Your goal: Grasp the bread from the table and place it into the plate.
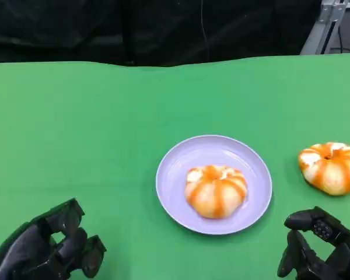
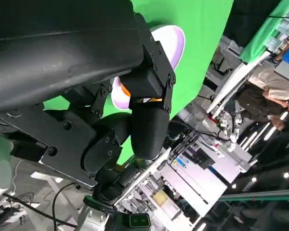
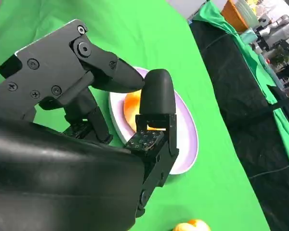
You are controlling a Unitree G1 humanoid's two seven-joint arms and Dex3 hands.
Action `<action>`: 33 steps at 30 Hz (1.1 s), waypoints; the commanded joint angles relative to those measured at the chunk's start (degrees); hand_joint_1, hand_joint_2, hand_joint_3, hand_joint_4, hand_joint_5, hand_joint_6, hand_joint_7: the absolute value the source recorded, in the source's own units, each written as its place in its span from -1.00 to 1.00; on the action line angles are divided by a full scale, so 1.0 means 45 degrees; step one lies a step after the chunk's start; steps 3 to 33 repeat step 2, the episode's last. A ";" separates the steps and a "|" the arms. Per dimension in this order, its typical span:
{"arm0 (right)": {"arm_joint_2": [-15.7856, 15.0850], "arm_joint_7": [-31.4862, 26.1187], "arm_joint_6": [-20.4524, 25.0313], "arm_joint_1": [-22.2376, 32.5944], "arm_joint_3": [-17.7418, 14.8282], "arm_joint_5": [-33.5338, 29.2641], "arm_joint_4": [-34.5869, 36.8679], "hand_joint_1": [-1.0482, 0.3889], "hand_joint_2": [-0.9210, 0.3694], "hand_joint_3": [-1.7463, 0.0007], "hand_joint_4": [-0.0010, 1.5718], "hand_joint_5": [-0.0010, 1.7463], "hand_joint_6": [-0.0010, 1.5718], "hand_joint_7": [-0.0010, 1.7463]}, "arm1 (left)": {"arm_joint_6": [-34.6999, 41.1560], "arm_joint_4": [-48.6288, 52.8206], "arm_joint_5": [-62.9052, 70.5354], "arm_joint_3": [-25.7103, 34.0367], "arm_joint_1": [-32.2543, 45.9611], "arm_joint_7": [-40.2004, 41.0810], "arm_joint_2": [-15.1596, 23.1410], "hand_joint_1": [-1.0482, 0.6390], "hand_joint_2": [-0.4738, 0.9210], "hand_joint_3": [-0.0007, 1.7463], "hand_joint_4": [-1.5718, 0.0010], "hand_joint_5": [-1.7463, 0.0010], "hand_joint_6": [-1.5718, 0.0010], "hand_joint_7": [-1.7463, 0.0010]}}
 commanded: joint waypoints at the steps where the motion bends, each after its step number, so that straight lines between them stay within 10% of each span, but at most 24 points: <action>1: -0.0100 0.0009 0.0061 0.0057 -0.0060 0.0098 -0.0045 0.24 -0.41 -0.24 0.08 1.00 0.02 0.64 | -0.0204 0.0002 0.0192 -0.0008 0.0057 -0.0064 0.0192 0.05 0.42 0.37 -0.08 -1.00 -0.02 -0.84; 33: -0.0111 0.0009 0.0071 0.0065 -0.0048 0.0084 -0.0058 0.24 -0.41 -0.24 0.08 1.00 0.01 0.64 | -0.0243 0.0021 0.0214 -0.0017 0.0060 -0.0108 0.0207 0.05 0.42 0.37 -0.08 -1.00 -0.02 -0.84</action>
